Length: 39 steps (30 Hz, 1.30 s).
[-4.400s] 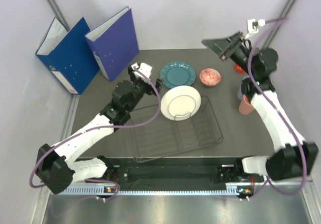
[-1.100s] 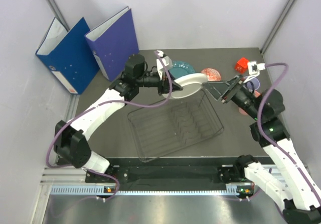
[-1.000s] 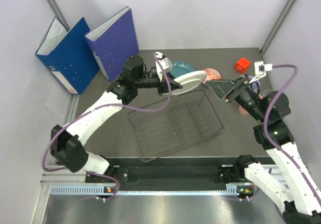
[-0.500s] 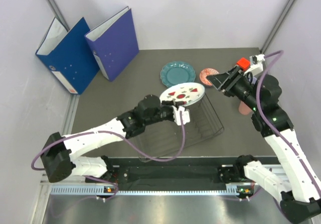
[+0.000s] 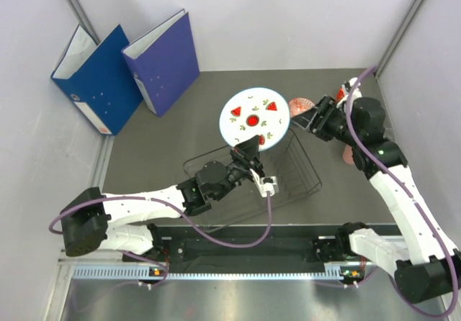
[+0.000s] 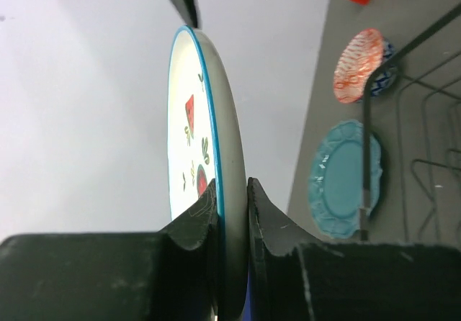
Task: Unload the mixed dishes from the dish rack
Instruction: Place the plate at the center of the board.
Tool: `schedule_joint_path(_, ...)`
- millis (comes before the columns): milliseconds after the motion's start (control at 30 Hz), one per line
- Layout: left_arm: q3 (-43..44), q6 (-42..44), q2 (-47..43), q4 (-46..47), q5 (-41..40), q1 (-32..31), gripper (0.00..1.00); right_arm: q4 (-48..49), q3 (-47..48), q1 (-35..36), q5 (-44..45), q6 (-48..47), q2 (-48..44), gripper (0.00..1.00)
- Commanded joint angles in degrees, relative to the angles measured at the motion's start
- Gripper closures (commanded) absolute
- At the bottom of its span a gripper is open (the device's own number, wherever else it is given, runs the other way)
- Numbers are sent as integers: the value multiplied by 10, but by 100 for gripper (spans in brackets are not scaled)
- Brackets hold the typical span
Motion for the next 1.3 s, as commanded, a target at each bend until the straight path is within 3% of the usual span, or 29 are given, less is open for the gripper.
schedule_joint_path(0, 4, 102, 2, 155, -25, -20, 100, 62, -11, -3, -67, -6, 17, 41)
schedule_joint_path(200, 0, 109, 22, 161, -20, -33, 100, 55, 17, -3, -55, -25, 26, 41)
schedule_joint_path(533, 5, 96, 27, 147, -15, -32, 100, 35, 16, -4, 88, -24, -52, 41)
schedule_joint_path(800, 17, 100, 35, 137, -7, -33, 100, -1, 69, -2, 13, -59, 35, 41)
schedule_joint_path(1267, 24, 103, 50, 137, 0, -40, 100, -10, 86, 14, -3, -85, 92, 44)
